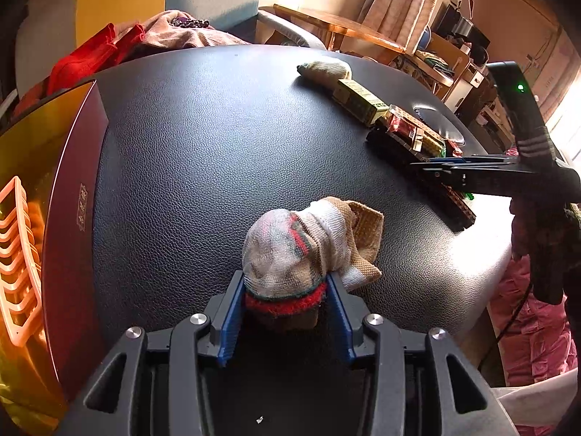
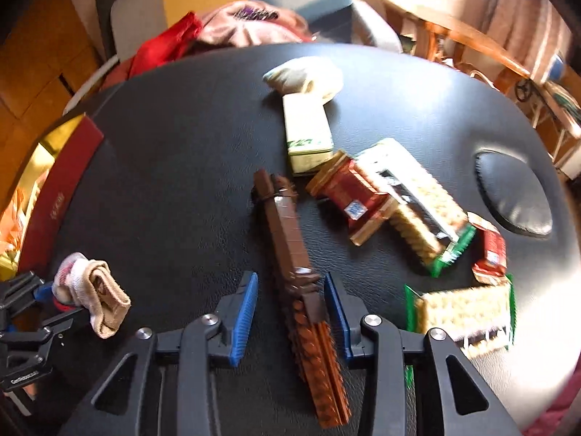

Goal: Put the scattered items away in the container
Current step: 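Grasp the brown brick toy with the right tool while the left tool holds the pouch, then carry the knitted pouch with the left tool over the gold box while the right tool holds the brick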

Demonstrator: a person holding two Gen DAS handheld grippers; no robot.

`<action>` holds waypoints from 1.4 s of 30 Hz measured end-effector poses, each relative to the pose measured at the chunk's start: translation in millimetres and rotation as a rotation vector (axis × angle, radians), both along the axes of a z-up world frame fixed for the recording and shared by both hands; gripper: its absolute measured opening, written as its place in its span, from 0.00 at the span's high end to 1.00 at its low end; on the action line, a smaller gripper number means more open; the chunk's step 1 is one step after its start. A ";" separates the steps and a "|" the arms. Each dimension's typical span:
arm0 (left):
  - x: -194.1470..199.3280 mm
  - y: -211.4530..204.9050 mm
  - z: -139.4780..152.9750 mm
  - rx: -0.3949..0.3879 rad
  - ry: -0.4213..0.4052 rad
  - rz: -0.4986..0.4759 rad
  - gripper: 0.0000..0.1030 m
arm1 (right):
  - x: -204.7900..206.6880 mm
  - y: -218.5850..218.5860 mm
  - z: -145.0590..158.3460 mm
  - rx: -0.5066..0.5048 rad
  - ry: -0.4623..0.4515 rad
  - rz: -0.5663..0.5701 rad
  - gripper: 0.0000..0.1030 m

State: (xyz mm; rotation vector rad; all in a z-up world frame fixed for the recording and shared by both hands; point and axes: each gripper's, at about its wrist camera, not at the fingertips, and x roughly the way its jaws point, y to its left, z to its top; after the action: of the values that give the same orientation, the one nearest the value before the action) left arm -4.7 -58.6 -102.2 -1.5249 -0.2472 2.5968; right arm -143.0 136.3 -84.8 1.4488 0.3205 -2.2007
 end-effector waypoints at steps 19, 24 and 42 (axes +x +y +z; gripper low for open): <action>1.6 -1.7 14.3 0.054 0.017 -0.006 0.40 | 82.9 26.0 3.3 -0.081 0.047 -0.183 0.80; -12.8 -0.1 17.6 0.033 0.014 0.008 0.39 | 89.0 35.1 2.3 -0.109 0.043 -0.198 0.80; -21.4 24.9 8.3 -0.141 0.048 0.017 0.59 | 86.2 7.4 -12.2 -0.095 0.080 -0.197 0.80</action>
State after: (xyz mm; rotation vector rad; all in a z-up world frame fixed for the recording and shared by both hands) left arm -26.1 -33.6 -93.9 -1.5064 -0.0745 2.7123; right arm -56.8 143.8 -97.0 1.3961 0.1012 -2.3996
